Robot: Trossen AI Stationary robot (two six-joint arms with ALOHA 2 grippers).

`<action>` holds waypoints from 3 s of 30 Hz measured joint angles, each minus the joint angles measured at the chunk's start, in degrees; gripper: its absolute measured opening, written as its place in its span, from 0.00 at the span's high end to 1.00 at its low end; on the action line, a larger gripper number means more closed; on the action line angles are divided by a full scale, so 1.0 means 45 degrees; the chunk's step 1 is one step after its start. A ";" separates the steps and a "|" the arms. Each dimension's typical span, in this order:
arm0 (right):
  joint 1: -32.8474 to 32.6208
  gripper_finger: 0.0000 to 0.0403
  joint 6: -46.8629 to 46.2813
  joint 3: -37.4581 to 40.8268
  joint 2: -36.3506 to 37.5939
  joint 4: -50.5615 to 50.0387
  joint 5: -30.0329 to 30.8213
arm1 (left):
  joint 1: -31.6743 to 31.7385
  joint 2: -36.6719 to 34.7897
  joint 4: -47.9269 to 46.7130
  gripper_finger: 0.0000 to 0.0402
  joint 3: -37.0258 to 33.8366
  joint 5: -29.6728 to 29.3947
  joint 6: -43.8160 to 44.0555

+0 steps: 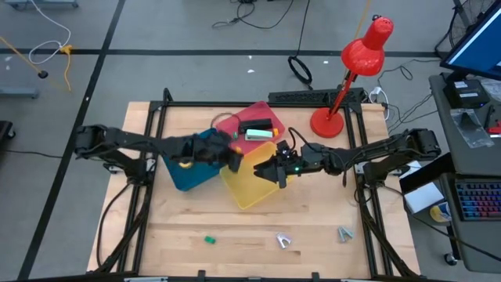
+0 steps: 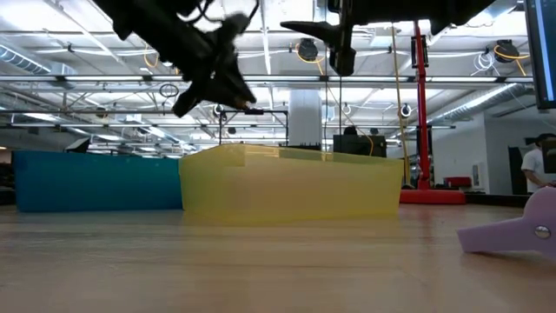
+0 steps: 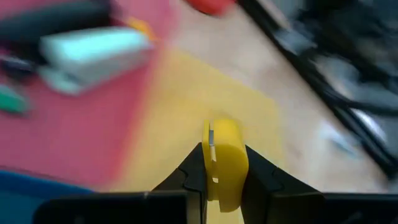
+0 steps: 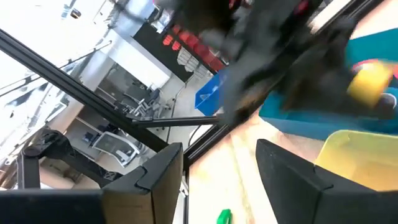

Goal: Pick and place Stapler, Stapler remover, tape
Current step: Put the yellow stapler into the pink bin, then put the green stapler into the pink bin

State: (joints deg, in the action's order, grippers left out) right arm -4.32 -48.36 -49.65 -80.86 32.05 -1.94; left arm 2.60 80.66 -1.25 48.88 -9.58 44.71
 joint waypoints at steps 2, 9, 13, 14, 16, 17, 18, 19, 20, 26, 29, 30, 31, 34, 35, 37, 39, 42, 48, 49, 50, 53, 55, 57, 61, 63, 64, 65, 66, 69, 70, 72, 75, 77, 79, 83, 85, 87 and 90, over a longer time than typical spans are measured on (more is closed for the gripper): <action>-0.0005 0.52 -0.0008 0.0000 0.0000 -0.0043 0.0026 | 0.0857 -0.0022 -0.0381 0.87 0.0000 -0.0233 -0.0200; -0.0005 0.51 -0.0007 0.0000 0.0000 -0.0035 0.0073 | 0.3621 0.0856 -0.0950 0.87 0.0004 0.0728 -0.0568; -0.0002 0.51 -0.0005 0.0000 0.0000 -0.0054 0.0143 | 0.4491 0.1477 -0.1765 0.87 0.0143 0.1200 -0.0516; -0.0005 0.51 0.0000 0.0000 0.0000 -0.0047 0.0242 | 0.4598 0.1647 -0.2148 0.87 0.0335 0.1228 -0.0517; 0.0000 0.51 0.0010 0.0000 0.0000 -0.0051 0.0523 | 0.4685 0.1971 -0.3054 0.87 0.0959 0.1232 -0.0595; 0.0000 0.51 0.0055 0.0000 0.0000 -0.0048 0.0704 | 0.4674 0.2199 -0.3438 0.87 0.1392 0.1211 -0.0734; 0.0000 0.51 0.0117 0.0000 0.0000 -0.0048 0.0788 | 0.4648 0.2424 -0.3807 0.87 0.1829 0.1141 -0.0949; 0.0009 0.51 0.0222 0.0000 0.0000 -0.0032 0.0821 | 0.4599 0.2679 -0.4260 0.87 0.2284 0.1071 -0.1168; 0.0019 0.51 0.0258 0.0000 0.0000 -0.0033 0.0827 | 0.4540 0.2966 -0.4682 0.87 0.2767 0.0955 -0.1409; 0.0024 0.52 0.0247 0.0000 0.0000 -0.0036 0.0806 | 0.4599 0.4748 -0.7610 0.87 0.5573 0.0127 -0.2068; 0.0024 0.52 0.0205 0.0000 0.0000 -0.0039 0.0759 | 0.4755 0.5462 -0.8490 0.87 0.6268 0.0130 -0.2205; 0.0024 0.51 0.0205 0.0000 0.0000 -0.0039 0.0755 | 0.4792 0.5606 -0.8633 0.86 0.6384 0.0153 -0.2210; 0.0024 0.51 0.0200 0.0000 -0.0004 -0.0043 0.0755 | 0.4843 0.5740 -0.8714 0.86 0.6467 0.0177 -0.2215; 0.0024 0.51 0.0225 0.0005 -0.0002 -0.0034 0.0755 | 0.4930 0.6080 -0.8700 0.84 0.6543 0.0423 -0.2222; 0.0024 0.52 0.0231 0.0005 -0.0002 -0.0034 0.0755 | 0.4958 0.6188 -0.8701 0.84 0.6543 0.0551 -0.2224; 0.0024 0.52 0.0234 0.0005 -0.0002 -0.0034 0.0755 | 0.5006 0.6398 -0.8691 0.84 0.6543 0.0714 -0.2224; 0.0024 0.52 0.0235 0.0005 -0.0005 -0.0034 0.0755 | 0.5075 0.6531 -0.8727 0.84 0.6543 0.0797 -0.2257; 0.0024 0.51 0.0239 0.0009 -0.0005 -0.0034 0.0755 | 0.5129 0.6588 -0.8632 0.83 0.6543 0.0801 -0.2242; 0.0024 0.51 0.0239 0.0010 -0.0005 -0.0034 0.0755 | 0.5315 0.6591 -0.8781 0.80 0.6543 0.0796 -0.2348; 0.0024 0.51 0.0239 0.0010 -0.0005 -0.0034 0.0755 | 0.5355 0.6591 -0.8833 0.80 0.6543 0.0796 -0.2343; 0.0024 0.51 0.0239 0.0010 -0.0005 -0.0034 0.0753 | 0.5406 0.6591 -0.8876 0.80 0.6543 0.0796 -0.2290; 0.0024 0.51 0.0239 0.0010 -0.0005 -0.0034 0.0753 | 0.5565 0.6591 -0.9094 0.80 0.6543 0.0801 -0.2264; 0.0024 0.51 0.0239 0.0010 -0.0005 -0.0034 0.0751 | 0.5629 0.6591 -0.9246 0.79 0.6543 0.0801 -0.2461; 0.0024 0.51 0.0239 0.0010 -0.0005 -0.0034 0.0755 | 0.5672 0.6591 -0.9352 0.79 0.6543 0.0801 -0.2528; 0.0024 0.51 0.0239 0.0010 -0.0005 -0.0034 0.0750 | 0.5682 0.6591 -0.9380 0.72 0.6543 0.0801 -0.2635; 0.0024 0.51 0.0239 0.0010 -0.0005 -0.0034 0.0750 | 0.5681 0.6591 -0.9375 0.66 0.6543 0.0796 -0.2634; 0.0024 0.51 0.0239 0.0010 -0.0005 -0.0034 0.0750 | 0.5681 0.6591 -0.9375 0.63 0.6543 0.0796 -0.2624; 0.0024 0.51 0.0239 0.0010 -0.0005 -0.0034 0.0750 | 0.5681 0.6591 -0.9368 0.60 0.6543 0.0796 -0.2602; 0.0024 0.51 0.0239 0.0010 -0.0005 -0.0034 0.0750 | 0.5689 0.6591 -0.9350 0.57 0.6543 0.0796 -0.2586; 0.0024 0.52 0.0240 0.0010 -0.0005 -0.0034 0.0750 | 0.5764 0.6551 -0.9302 0.49 0.6542 0.0878 -0.2579; 0.0024 0.52 0.0239 0.0010 -0.0005 -0.0034 0.0750 | 0.5806 0.6507 -0.9307 0.47 0.6538 0.0975 -0.2574; 0.0024 0.52 0.0239 0.0010 -0.0005 -0.0029 0.0750 | 0.5876 0.6326 -0.9364 0.44 0.6579 0.1251 -0.2555; 0.0024 0.51 0.0239 0.0010 -0.0005 -0.0033 0.0746 | 0.5939 0.5807 -0.9468 0.42 0.6796 0.1715 -0.2540; 0.0024 0.51 0.0239 0.0010 -0.0005 -0.0031 0.0740 | 0.5802 0.5216 -0.9468 0.42 0.6877 0.1850 -0.2545; 0.0023 0.51 0.0245 0.0010 -0.0005 -0.0034 0.0706 | 0.5481 0.4484 -0.9579 0.43 0.6878 0.1879 -0.2597; 0.0024 0.51 0.0563 0.0010 -0.0005 -0.0036 0.0589 | 0.4338 0.2851 -1.0633 0.46 0.6883 0.1745 -0.2837; 0.0024 0.51 0.0763 0.0010 -0.0005 -0.0039 0.0219 | 0.3534 0.2094 -1.1333 0.47 0.6883 0.1578 -0.2778; 0.0029 0.51 0.0940 0.0010 -0.0005 -0.0081 -0.0125 | 0.2581 0.1488 -1.1930 0.48 0.6883 0.1408 -0.2304; 0.0029 0.52 0.1394 0.0010 -0.0010 -0.0137 -0.0662 | 0.0920 0.0894 -1.2636 0.49 0.6887 0.1122 -0.1437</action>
State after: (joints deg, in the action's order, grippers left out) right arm -4.19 -42.09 -49.60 -80.90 31.44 -4.92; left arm 6.74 84.68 -58.11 79.88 -4.53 38.24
